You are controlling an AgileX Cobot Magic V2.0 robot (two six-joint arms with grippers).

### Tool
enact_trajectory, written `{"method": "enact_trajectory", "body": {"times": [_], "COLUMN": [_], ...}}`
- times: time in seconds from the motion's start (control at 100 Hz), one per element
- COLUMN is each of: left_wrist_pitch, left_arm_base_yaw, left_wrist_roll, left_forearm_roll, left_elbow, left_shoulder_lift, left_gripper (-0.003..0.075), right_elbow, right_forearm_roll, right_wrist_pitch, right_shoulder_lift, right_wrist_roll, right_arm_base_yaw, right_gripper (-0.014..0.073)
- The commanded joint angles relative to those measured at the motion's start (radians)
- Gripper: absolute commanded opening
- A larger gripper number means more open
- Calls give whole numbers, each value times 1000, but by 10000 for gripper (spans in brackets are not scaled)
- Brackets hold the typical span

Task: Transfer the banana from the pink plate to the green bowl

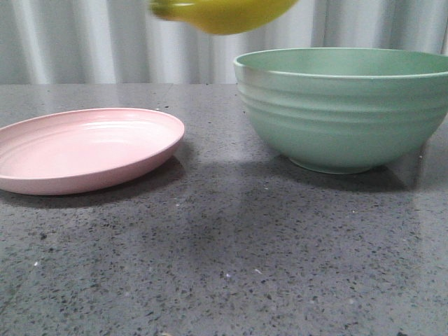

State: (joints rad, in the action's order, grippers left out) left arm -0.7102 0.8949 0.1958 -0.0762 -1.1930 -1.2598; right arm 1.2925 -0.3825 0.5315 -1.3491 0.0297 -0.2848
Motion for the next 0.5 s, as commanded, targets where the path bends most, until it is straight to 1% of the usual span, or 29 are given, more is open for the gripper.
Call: {"method": "enact_trajectory", "body": {"times": [0.0, 0.07, 0.18, 0.23, 0.28, 0.33, 0.38, 0.49], "left_wrist_pitch": [71, 73, 76, 76, 76, 78, 78, 78], "left_arm_base_yaw": [7, 7, 7, 7, 7, 7, 7, 7], "left_wrist_roll": [0, 0, 0, 0, 0, 0, 0, 0], "left_forearm_roll": [-3, -3, -5, -5, -5, -5, -5, -9], "left_elbow": [-37, -37, -37, -37, -37, -37, -37, -37], "left_shoulder_lift": [34, 34, 34, 34, 34, 34, 34, 34], "left_gripper": [501, 501, 501, 501, 501, 499, 493, 493], "right_elbow": [38, 38, 38, 38, 38, 38, 38, 38], "right_forearm_roll": [62, 121, 203, 224, 226, 228, 233, 237], "right_wrist_pitch": [-72, -68, -47, -40, -31, -23, -11, 2], "right_shoulder_lift": [47, 47, 33, 21, 8, -6, -23, -45], "right_wrist_roll": [8, 8, 8, 8, 8, 8, 8, 8], "right_arm_base_yaw": [59, 91, 103, 103, 103, 103, 103, 103], "right_gripper": [-70, -70, -69, -66, -43, 2, 75, 295]}}
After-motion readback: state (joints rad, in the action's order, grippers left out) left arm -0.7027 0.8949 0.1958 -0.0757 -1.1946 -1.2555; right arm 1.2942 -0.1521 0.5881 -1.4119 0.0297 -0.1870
